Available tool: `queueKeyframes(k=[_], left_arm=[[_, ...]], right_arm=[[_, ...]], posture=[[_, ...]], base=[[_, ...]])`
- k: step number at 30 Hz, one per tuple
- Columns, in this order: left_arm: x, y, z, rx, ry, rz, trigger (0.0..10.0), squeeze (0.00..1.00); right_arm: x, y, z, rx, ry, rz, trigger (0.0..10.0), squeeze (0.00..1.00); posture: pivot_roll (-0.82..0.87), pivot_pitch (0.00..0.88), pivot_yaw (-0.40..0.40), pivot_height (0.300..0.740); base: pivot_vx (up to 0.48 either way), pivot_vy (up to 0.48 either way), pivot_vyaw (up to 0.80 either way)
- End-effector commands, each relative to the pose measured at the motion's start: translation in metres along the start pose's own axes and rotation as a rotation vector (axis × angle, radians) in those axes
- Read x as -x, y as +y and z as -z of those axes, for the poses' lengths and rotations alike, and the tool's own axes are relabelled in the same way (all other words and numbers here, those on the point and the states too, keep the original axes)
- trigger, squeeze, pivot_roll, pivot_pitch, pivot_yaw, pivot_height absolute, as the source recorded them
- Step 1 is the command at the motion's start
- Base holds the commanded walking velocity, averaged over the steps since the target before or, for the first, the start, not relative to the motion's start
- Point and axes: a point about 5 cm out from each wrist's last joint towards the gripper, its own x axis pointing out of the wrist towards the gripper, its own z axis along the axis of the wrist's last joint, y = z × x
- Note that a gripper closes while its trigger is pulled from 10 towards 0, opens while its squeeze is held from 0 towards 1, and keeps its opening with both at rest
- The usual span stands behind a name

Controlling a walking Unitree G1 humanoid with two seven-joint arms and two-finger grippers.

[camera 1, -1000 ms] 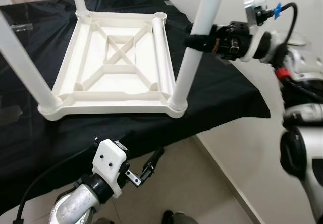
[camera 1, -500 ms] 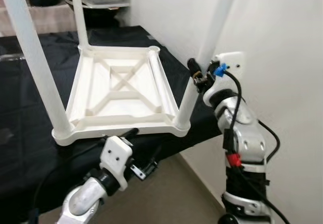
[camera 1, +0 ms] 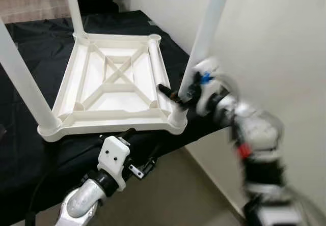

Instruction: Building children table

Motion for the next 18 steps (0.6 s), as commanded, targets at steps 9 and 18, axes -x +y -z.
queueKeyframes(k=[9,18], left_arm=[[0.008,-0.008,-0.003,0.01,0.02,0.007,10.0,0.0],[0.013,-0.009,-0.004,0.006,0.037,0.004,10.0,0.0]], right_arm=[[0.012,-0.024,-0.019,-0.01,-0.016,-0.375,10.0,1.0],[0.002,-0.04,-0.038,0.008,-0.088,-0.48,10.0,0.0]], posture=[[0.05,0.189,-0.131,0.74],[0.07,0.192,-0.13,0.74]], base=[[0.0,0.0,0.0],[0.0,0.0,0.0]])
